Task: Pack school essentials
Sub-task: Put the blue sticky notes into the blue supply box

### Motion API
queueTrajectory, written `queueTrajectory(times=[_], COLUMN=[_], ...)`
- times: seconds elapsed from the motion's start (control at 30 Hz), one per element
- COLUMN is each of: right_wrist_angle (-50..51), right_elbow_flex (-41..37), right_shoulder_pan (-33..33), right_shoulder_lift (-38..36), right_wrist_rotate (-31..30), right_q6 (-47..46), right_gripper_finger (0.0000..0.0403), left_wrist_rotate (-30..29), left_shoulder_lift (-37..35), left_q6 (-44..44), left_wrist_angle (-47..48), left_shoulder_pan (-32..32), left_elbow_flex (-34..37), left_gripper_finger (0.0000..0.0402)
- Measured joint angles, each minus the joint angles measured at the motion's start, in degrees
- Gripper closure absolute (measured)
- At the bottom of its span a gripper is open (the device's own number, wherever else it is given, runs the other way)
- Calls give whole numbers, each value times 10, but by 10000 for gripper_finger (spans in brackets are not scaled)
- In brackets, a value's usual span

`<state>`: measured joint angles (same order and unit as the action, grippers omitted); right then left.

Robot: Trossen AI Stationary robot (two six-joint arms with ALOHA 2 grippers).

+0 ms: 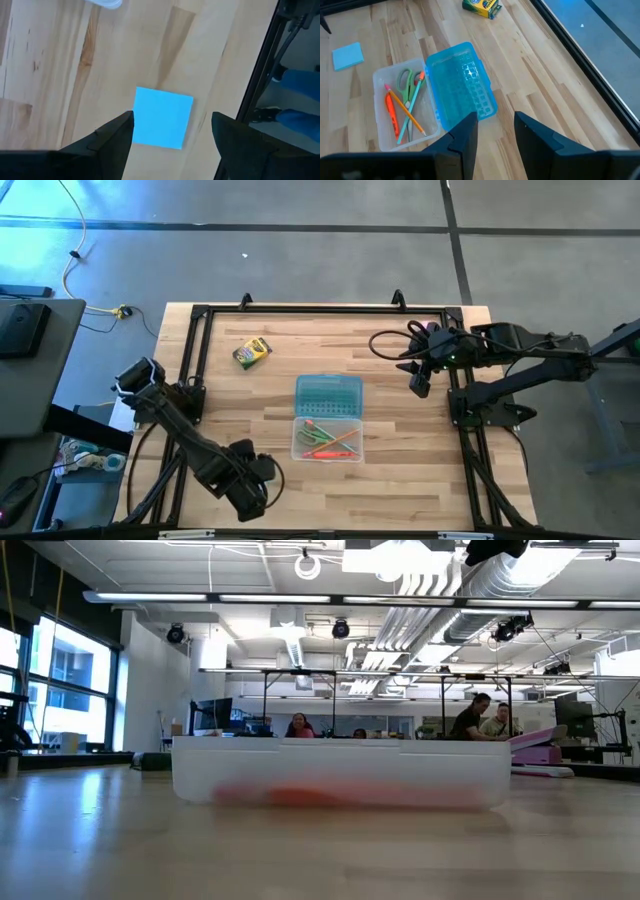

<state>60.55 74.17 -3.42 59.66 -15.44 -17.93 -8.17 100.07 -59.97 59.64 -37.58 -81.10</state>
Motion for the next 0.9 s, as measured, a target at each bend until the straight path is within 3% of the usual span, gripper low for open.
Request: queueTrajectory(times=[0.2, 0.43, 0.77, 0.9], right_wrist_angle=[0, 0, 0, 0], right_elbow_flex=[0, 0, 0, 0], right_shoulder_pan=[0, 0, 0, 0], right_shoulder_lift=[0, 0, 0, 0], right_wrist_rotate=[0, 0, 0, 0], right_q6=[0, 0, 0, 0], right_gripper_finger=[286, 286, 286, 286], left_wrist_rotate=[-14, 0, 4, -12], left_shoulder_lift=[0, 0, 1, 1], left_q6=[14, 101, 141, 138], left_wrist_angle=[-18, -59, -98, -137], left_shoulder_pan=[1, 0, -47, -69], left_elbow_flex=[0, 1, 78, 111], left_gripper_finger=[147, 138, 12, 7])
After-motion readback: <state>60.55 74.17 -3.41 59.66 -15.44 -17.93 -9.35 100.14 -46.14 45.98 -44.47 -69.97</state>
